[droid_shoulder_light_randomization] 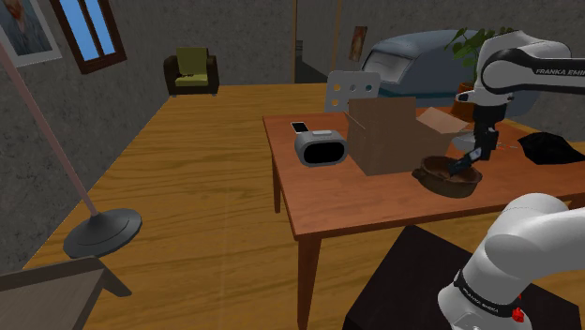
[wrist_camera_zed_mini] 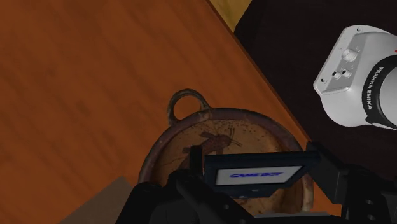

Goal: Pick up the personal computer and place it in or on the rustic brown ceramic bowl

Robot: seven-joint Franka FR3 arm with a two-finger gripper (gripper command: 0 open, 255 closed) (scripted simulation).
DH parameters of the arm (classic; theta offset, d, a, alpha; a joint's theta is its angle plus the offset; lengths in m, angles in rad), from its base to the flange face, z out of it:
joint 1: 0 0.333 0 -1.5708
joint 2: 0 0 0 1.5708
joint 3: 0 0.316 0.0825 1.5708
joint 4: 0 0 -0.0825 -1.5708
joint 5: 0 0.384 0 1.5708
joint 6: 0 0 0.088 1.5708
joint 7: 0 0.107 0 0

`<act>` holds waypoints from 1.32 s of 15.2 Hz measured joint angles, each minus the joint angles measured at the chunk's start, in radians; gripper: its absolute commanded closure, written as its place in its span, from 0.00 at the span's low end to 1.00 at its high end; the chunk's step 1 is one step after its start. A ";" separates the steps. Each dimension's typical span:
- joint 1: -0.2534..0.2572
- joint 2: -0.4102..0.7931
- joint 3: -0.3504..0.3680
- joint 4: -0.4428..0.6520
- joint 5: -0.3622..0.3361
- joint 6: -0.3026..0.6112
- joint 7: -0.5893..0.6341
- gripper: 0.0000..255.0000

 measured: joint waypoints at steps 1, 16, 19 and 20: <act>-0.001 -0.001 -0.004 -0.009 -0.004 0.009 0.002 1.00; -0.012 0.000 -0.070 -0.131 -0.063 0.137 0.033 1.00; -0.009 0.001 -0.071 -0.134 -0.060 0.138 0.034 0.00; -0.008 0.002 -0.071 -0.136 -0.059 0.139 0.035 0.00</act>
